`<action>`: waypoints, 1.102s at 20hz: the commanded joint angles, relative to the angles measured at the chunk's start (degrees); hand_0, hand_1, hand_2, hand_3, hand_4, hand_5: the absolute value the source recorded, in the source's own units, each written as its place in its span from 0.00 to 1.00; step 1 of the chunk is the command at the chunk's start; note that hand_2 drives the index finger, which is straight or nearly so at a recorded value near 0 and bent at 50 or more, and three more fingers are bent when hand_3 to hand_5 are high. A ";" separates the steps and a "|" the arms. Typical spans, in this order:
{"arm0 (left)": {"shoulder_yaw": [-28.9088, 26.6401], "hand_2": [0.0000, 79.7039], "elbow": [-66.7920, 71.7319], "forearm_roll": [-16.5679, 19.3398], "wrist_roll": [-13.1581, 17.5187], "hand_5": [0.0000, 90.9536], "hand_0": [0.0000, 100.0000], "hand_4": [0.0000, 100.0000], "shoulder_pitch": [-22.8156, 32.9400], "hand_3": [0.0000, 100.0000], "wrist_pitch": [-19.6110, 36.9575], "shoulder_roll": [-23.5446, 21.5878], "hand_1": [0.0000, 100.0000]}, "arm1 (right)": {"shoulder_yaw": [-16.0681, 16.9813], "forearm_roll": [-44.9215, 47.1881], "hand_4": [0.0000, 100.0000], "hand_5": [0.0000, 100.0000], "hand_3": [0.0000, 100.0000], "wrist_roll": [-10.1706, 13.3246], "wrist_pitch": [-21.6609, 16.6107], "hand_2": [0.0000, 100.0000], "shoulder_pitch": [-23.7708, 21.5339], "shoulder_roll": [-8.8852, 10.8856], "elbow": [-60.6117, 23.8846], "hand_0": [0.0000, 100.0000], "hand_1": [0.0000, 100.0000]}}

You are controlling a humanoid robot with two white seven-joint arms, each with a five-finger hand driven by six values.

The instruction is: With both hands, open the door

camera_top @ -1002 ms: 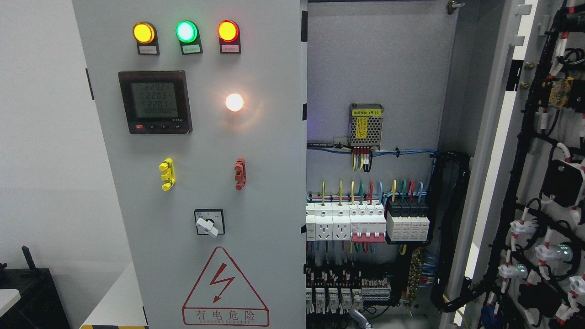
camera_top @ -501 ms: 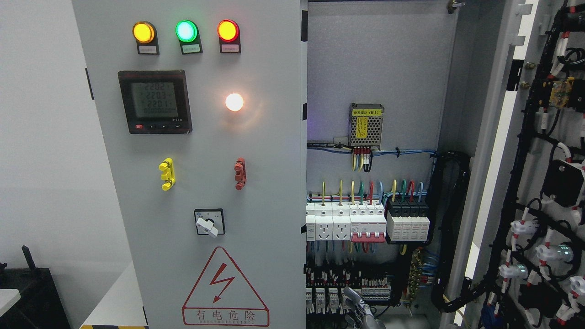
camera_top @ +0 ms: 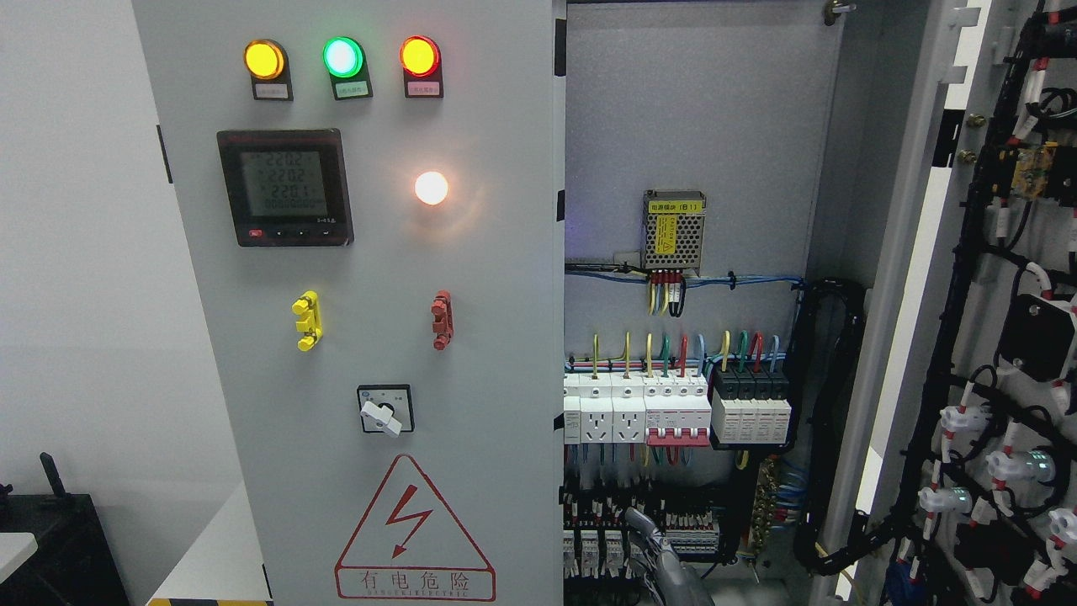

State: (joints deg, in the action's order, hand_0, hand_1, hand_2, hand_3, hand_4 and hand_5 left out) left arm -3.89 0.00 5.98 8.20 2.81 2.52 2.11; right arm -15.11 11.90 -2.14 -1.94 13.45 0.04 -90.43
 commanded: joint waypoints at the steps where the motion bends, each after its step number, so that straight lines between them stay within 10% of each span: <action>1: 0.02 0.00 -0.70 -0.01 -0.02 0.00 0.00 0.04 0.00 0.00 0.21 0.00 0.00 | -0.36 3.84 0.00 0.00 0.00 -0.06 0.62 0.00 2.46 0.75 4.91 0.00 0.00; 22: 0.02 0.00 -0.70 -0.01 -0.02 0.00 0.00 0.04 0.00 0.00 0.21 0.00 0.00 | -2.99 4.01 0.00 0.00 0.00 -0.15 1.94 0.00 7.90 1.19 7.38 0.00 0.00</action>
State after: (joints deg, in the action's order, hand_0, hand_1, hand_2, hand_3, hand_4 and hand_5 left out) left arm -3.89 0.00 5.97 8.20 2.81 2.79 2.11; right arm -16.61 15.80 -2.23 -0.03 20.29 0.01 -84.54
